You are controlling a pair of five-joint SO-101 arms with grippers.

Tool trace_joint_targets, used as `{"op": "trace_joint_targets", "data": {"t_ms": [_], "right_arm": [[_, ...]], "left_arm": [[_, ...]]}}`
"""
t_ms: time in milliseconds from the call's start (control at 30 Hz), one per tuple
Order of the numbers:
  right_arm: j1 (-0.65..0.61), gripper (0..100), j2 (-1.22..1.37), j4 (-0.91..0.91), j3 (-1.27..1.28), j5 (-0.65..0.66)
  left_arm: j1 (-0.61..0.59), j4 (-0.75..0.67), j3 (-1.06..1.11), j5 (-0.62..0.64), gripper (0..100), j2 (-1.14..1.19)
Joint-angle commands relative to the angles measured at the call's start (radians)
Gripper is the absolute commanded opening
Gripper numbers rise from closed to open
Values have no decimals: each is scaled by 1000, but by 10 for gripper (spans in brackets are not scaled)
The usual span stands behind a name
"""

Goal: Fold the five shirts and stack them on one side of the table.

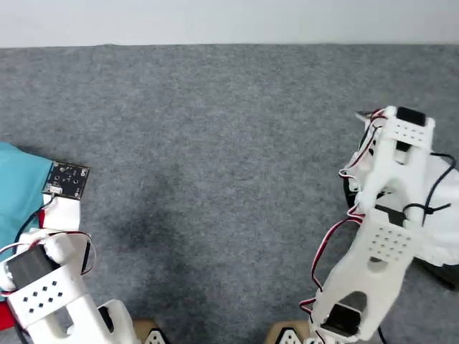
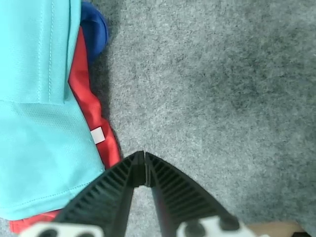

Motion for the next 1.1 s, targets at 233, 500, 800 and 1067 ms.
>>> {"op": "trace_joint_targets", "data": {"t_ms": [233,500,800,1067], "right_arm": [[-4,9,-435,44,-25,-8],[-8,10,-754,44,64,-8],[-7,9,-1053,41,499,-9],[-1,9,-1228,41,704,-9]], "left_arm": [[5,-20,-2,-6,6,-5],[5,-20,-2,-5,6,-5],[5,-21,-2,-5,6,-5],[6,57,-82,-40,26,-3]]}}
